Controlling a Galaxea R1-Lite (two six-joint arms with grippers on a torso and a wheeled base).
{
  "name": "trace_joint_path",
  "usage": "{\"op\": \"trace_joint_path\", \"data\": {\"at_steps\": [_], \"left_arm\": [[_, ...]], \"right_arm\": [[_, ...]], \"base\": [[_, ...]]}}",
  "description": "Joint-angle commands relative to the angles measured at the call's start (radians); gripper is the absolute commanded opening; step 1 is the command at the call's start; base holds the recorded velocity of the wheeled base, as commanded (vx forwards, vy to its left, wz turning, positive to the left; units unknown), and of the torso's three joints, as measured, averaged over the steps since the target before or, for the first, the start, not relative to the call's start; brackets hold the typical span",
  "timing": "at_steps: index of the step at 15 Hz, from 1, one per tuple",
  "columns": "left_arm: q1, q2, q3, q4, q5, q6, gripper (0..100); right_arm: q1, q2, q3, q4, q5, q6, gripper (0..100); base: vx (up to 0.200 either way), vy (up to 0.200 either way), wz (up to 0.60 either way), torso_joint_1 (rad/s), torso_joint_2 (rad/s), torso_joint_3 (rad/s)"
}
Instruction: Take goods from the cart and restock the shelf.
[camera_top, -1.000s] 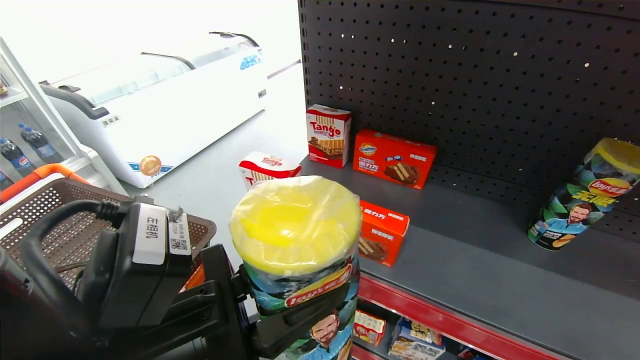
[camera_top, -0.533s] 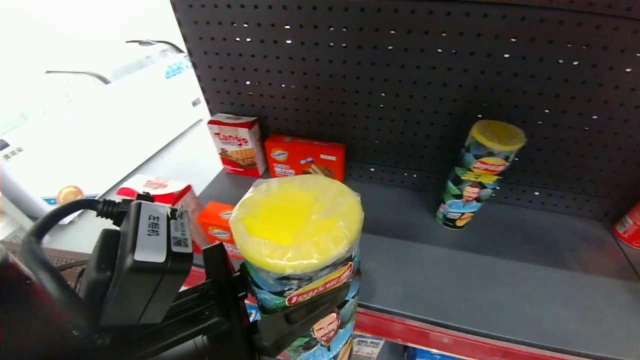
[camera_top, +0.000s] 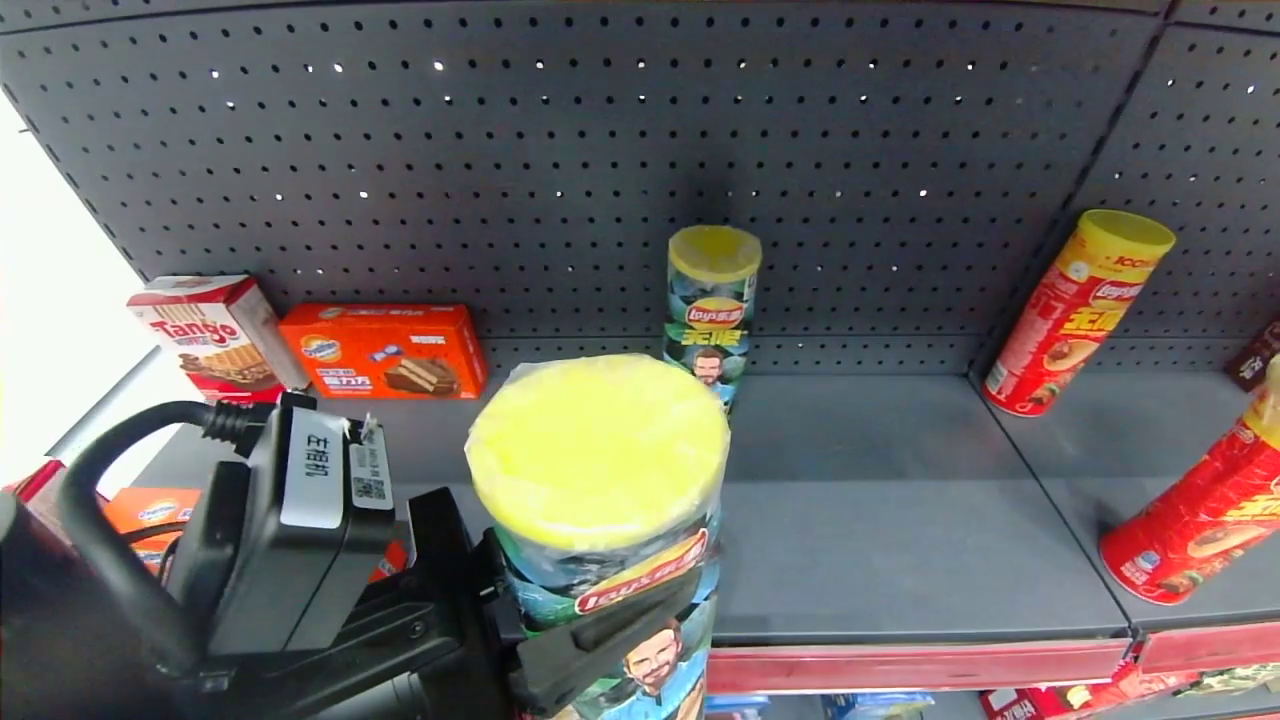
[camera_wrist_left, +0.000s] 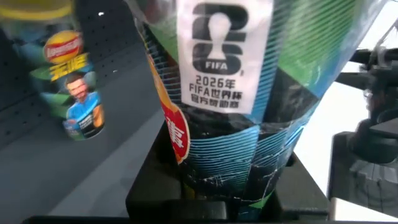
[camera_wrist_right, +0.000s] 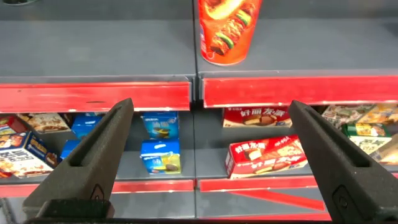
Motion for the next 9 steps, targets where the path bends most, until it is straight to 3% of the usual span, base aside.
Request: {"op": "trace_joint_path", "data": {"at_steps": [1,9], "left_arm": [[0.004,-0.003,0.000,-0.001,0.000,0.001,0],[0.032,-0.001,0.000,0.001,0.003,-0.005,0]], "right_arm": [[0.000,0.000,0.000,0.000,0.000,-0.001,100],[0.000,0.000,0.000,0.000,0.003,-0.004,100]], "base": [[0.000,0.000,0.00,0.000,0.00,0.000],[0.000,0.000,0.00,0.000,0.00,0.000]]}}
